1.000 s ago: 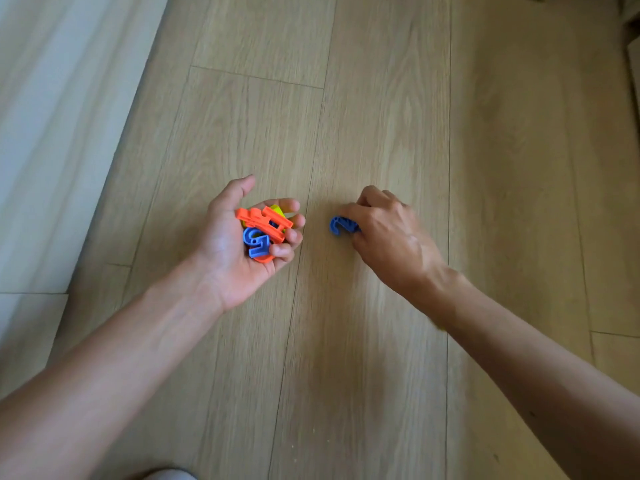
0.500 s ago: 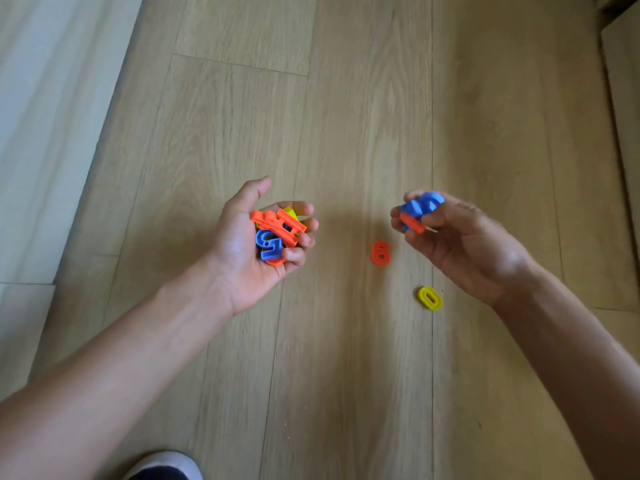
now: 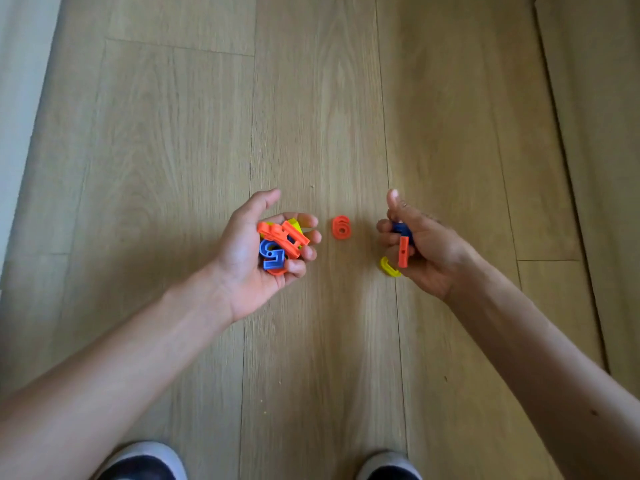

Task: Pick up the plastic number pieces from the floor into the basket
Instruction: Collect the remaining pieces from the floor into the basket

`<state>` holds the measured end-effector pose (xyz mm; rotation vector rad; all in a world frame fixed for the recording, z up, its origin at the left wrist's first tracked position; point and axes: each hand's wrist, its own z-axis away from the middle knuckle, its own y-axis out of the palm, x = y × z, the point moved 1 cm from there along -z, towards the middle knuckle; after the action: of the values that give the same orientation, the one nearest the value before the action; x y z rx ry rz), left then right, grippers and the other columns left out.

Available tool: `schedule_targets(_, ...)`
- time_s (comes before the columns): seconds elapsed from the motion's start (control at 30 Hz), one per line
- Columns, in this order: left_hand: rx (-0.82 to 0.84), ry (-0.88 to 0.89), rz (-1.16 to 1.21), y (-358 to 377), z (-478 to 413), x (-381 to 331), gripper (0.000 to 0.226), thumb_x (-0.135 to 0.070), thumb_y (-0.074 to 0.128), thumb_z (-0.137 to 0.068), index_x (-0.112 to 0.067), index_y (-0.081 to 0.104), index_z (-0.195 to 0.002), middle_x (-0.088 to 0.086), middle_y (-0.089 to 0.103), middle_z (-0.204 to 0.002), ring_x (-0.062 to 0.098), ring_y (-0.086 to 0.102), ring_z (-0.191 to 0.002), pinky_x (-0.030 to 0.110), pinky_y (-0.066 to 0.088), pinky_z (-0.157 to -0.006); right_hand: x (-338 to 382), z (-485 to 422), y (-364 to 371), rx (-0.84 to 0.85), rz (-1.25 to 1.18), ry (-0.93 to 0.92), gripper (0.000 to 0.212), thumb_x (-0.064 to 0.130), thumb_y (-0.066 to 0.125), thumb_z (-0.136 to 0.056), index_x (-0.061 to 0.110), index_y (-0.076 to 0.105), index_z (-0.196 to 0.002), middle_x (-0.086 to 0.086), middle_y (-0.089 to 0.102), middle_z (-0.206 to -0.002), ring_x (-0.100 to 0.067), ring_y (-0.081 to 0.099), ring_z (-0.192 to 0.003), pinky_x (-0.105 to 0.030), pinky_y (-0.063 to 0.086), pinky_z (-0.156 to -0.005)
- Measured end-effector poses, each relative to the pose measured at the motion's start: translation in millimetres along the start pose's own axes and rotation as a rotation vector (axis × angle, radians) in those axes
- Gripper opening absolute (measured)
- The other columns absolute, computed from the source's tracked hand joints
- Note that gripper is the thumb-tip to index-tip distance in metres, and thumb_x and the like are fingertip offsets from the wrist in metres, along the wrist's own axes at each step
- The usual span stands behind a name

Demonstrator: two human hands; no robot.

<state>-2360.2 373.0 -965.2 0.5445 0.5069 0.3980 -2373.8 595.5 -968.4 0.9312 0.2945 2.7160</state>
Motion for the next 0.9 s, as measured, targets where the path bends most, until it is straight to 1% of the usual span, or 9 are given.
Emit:
schedule_targets(0.1, 0.001, -0.001, -0.007, 0, 2, 3, 0.047, -0.046, 0.047, -0.089, -0.003, 0.066, -0.087, 0.015, 0.062, -0.08, 0.018, 0.053, -0.058, 0.019, 0.036, -0.039, -5, 5, -7, 0.052, -0.144, 0.027, 0.031, 0.043, 0.069, -0.081, 0.017, 0.054, -0.078, 0.002, 0.053, -0.069, -0.004, 0.042, -0.05, -0.014, 0.038, -0.04)
schedule_targets(0.17, 0.0, 0.0, -0.013, 1, 3, 3, 0.047, -0.046, 0.047, -0.09, -0.003, 0.065, -0.086, 0.015, 0.062, -0.08, 0.018, 0.053, -0.058, 0.019, 0.036, -0.039, -8, 7, -13, -0.001, -0.054, -0.056, 0.03, 0.04, 0.064, -0.091, 0.015, 0.055, -0.077, 0.002, 0.049, -0.069, -0.007, 0.039, -0.052, -0.017, 0.035, -0.041)
schedule_targets(0.3, -0.009, -0.001, -0.019, 1, 4, 4, 0.046, -0.045, 0.046, -0.09, -0.003, 0.064, -0.088, 0.015, 0.062, -0.078, 0.019, 0.053, -0.057, 0.018, 0.036, -0.039, -11, 11, -20, -0.201, 0.36, -0.29, 0.034, 0.03, 0.057, -0.099, 0.014, 0.054, -0.069, 0.001, 0.045, -0.065, -0.01, 0.036, -0.051, -0.02, 0.031, -0.045)
schedule_targets(0.4, -0.017, -0.006, -0.034, 0, 5, 7, 0.046, -0.045, 0.046, -0.091, -0.003, 0.064, -0.088, 0.015, 0.062, -0.078, 0.019, 0.053, -0.057, 0.018, 0.035, -0.039, -20, 15, -25, -0.419, 1.011, -0.57, 0.044, 0.037, 0.056, -0.098, 0.007, 0.052, -0.067, 0.006, 0.049, -0.056, -0.009, 0.041, -0.047, -0.019, 0.033, -0.045)
schedule_targets(0.5, -0.024, -0.015, -0.045, -1, 6, 11, 0.046, -0.045, 0.046, -0.09, -0.003, 0.064, -0.088, 0.015, 0.062, -0.078, 0.018, 0.052, -0.057, 0.019, 0.034, -0.04, -35, 18, -29, -0.455, 1.544, -0.742, 0.034, 0.04, 0.049, -0.101, 0.012, 0.057, -0.083, 0.0, 0.06, -0.08, -0.02, 0.057, -0.061, -0.035, 0.049, -0.055)
schedule_targets(0.6, -0.022, -0.016, -0.052, -2, 7, 14, 0.046, -0.046, 0.047, -0.09, -0.003, 0.064, -0.088, 0.014, 0.062, -0.079, 0.018, 0.052, -0.058, 0.019, 0.033, -0.04, -50, 18, -32, -0.427, 1.773, -0.686, 0.033, 0.044, 0.042, -0.102, 0.013, 0.052, -0.104, -0.005, 0.06, -0.096, -0.03, 0.062, -0.063, -0.039, 0.05, -0.053)
schedule_targets(0.77, -0.019, -0.015, -0.051, -4, 9, 13, 0.047, -0.046, 0.046, -0.09, -0.003, 0.064, -0.088, 0.015, 0.063, -0.079, 0.018, 0.052, -0.057, 0.018, 0.033, -0.04, -58, 13, -33, -0.412, 1.82, -0.724, 0.027, 0.037, 0.045, -0.102, 0.011, 0.049, -0.108, -0.007, 0.059, -0.099, -0.025, 0.057, -0.057, -0.034, 0.045, -0.048)
schedule_targets(0.83, -0.02, -0.013, -0.052, -2, 10, 13, 0.047, -0.046, 0.046, -0.09, -0.003, 0.064, -0.088, 0.015, 0.062, -0.08, 0.018, 0.052, -0.057, 0.019, 0.033, -0.039, -52, 13, -35, -0.355, 1.601, -0.753, 0.024, 0.033, 0.05, -0.101, 0.009, 0.052, -0.1, -0.005, 0.059, -0.089, -0.023, 0.056, -0.062, -0.035, 0.045, -0.053)
schedule_targets(0.9, -0.014, -0.011, -0.053, -2, 10, 14, 0.047, -0.046, 0.046, -0.09, -0.003, 0.064, -0.088, 0.015, 0.062, -0.079, 0.018, 0.052, -0.056, 0.019, 0.033, -0.039, -43, 14, -36, -0.282, 1.182, -0.687, 0.024, 0.03, 0.053, -0.1, 0.009, 0.054, -0.087, 0.0, 0.055, -0.074, -0.015, 0.05, -0.058, -0.03, 0.042, -0.052)
